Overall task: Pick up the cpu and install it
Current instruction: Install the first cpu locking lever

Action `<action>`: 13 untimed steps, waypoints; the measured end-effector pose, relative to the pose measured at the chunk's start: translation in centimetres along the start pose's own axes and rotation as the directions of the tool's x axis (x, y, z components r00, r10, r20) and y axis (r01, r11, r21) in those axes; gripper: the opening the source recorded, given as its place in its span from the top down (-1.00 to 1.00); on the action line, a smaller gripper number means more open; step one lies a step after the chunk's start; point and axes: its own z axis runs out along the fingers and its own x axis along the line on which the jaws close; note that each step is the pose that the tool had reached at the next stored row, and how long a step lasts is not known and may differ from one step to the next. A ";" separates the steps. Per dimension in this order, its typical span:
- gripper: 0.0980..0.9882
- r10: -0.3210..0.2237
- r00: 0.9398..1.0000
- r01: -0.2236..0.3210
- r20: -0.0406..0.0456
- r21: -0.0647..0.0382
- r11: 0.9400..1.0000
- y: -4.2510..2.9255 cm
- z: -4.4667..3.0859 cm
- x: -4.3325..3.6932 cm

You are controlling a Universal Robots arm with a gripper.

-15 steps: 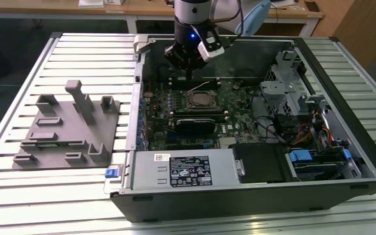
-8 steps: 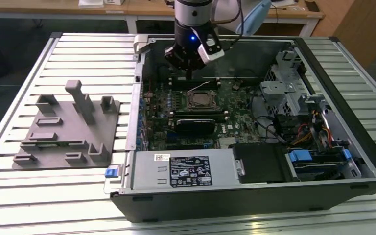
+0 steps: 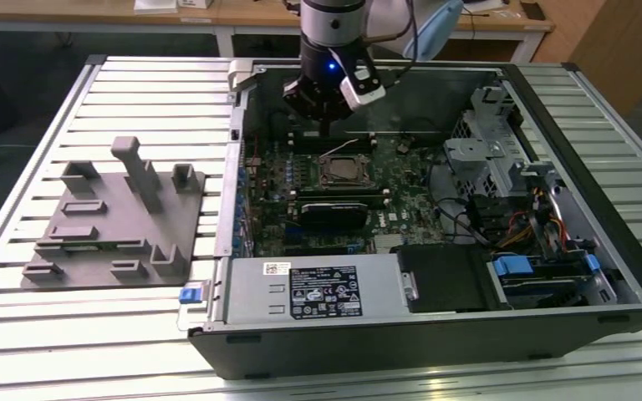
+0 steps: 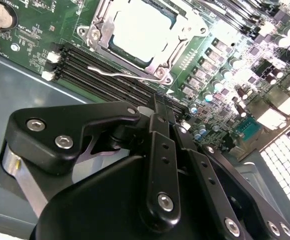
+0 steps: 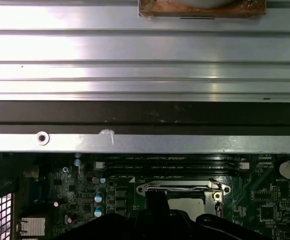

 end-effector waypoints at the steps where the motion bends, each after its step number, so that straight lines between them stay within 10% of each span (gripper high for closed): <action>1: 0.98 0.000 1.000 0.000 0.000 0.000 1.000 0.00 0.01 -0.02; 7: 0.98 0.000 1.000 0.000 0.000 -0.023 1.000 -0.02 0.24 -0.20; 13: 0.98 0.000 1.000 0.000 0.000 -0.024 1.000 -0.10 0.61 -0.24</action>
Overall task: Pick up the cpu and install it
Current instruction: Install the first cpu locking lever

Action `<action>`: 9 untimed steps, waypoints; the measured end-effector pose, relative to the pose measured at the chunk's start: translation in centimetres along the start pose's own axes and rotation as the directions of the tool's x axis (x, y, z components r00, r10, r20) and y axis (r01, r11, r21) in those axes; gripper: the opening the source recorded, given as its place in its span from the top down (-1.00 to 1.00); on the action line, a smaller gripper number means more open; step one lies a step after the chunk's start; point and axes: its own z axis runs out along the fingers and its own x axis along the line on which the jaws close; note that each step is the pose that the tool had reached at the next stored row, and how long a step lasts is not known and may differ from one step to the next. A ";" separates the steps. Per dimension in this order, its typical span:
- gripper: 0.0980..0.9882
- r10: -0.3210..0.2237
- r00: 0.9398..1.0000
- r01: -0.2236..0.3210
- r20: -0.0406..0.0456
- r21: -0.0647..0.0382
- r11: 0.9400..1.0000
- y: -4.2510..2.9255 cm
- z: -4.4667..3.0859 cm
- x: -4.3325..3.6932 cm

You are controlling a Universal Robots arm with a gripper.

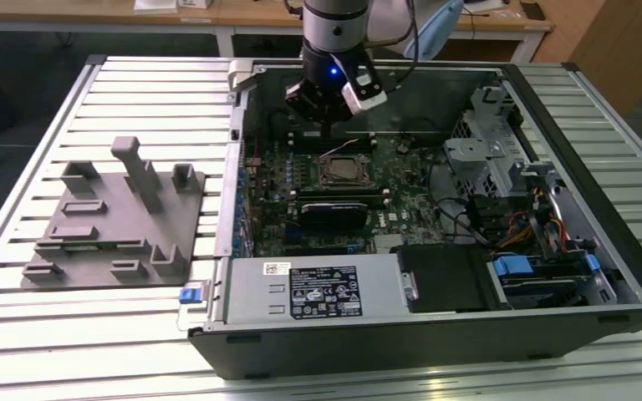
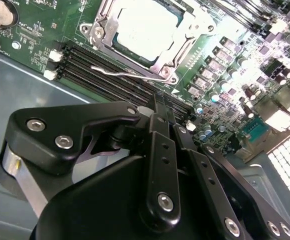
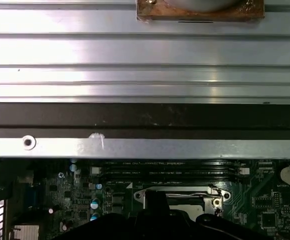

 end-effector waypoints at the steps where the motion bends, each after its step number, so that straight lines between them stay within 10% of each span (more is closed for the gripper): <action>1: 0.98 0.000 1.000 0.000 0.000 0.000 1.000 0.00 0.06 -0.02; 9: 0.98 0.000 1.000 0.000 0.000 -0.002 1.000 -0.04 0.48 -0.52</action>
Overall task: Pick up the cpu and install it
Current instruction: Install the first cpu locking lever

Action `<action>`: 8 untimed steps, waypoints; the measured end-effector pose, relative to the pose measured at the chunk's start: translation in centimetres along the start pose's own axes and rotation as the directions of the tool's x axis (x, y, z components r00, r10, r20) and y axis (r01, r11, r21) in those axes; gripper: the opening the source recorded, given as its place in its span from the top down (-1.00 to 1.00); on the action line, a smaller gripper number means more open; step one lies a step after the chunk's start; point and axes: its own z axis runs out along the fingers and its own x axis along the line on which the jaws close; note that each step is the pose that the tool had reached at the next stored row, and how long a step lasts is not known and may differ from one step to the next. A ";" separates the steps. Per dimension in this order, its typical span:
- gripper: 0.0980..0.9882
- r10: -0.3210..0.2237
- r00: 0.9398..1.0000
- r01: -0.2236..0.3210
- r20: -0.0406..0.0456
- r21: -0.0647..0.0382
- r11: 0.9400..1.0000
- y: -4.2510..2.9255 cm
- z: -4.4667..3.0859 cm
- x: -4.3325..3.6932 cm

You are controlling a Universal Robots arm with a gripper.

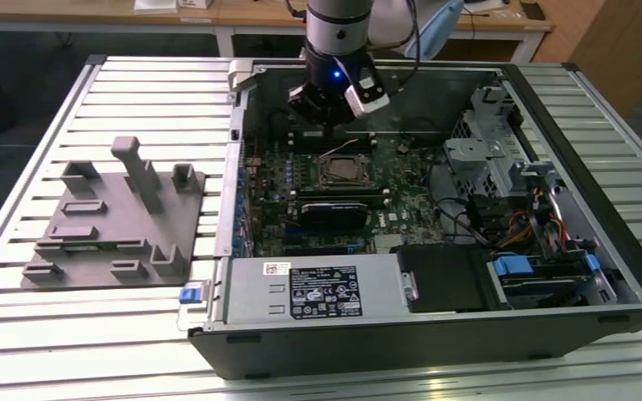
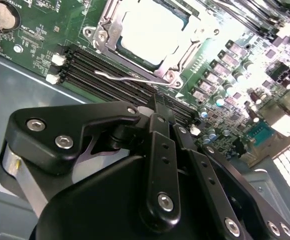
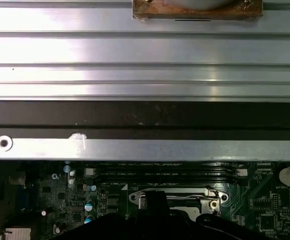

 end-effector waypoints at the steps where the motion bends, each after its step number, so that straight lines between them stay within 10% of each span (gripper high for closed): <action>1: 0.98 0.000 1.000 0.000 0.000 -0.001 1.000 0.00 0.05 -0.09; 8: 0.98 0.000 1.000 0.000 0.000 -0.001 1.000 -0.02 0.22 -0.27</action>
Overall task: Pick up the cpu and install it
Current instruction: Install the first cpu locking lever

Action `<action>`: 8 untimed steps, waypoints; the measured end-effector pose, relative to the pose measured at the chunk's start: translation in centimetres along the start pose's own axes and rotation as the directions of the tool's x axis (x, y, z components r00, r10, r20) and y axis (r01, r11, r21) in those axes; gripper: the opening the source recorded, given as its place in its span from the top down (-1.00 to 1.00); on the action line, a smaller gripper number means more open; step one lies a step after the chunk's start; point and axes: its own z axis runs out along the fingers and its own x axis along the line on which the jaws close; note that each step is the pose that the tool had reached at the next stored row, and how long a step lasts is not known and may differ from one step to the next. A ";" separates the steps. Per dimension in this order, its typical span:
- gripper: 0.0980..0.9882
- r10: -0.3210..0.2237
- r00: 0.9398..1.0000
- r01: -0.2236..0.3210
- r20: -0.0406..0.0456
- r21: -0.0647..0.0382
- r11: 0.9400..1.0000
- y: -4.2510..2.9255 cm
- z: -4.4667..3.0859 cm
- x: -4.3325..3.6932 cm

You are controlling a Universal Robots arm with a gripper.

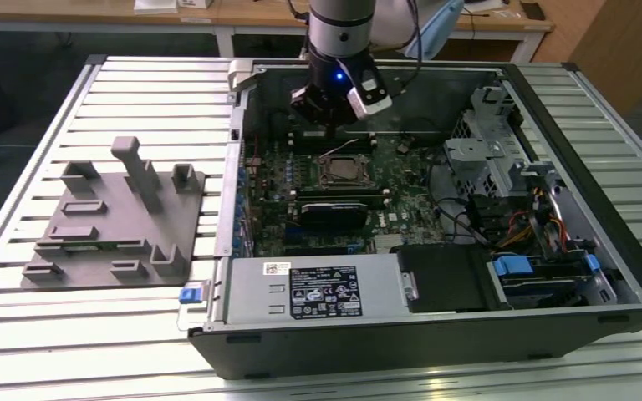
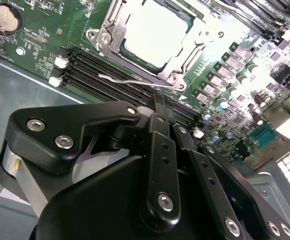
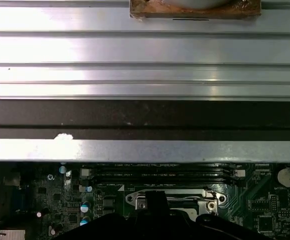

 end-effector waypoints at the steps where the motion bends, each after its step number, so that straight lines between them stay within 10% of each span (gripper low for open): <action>1: 0.98 0.000 1.000 0.000 0.000 0.000 1.000 0.00 0.01 -0.01; 8: 0.98 0.000 1.000 0.000 0.000 -0.001 1.000 -0.01 0.18 -0.04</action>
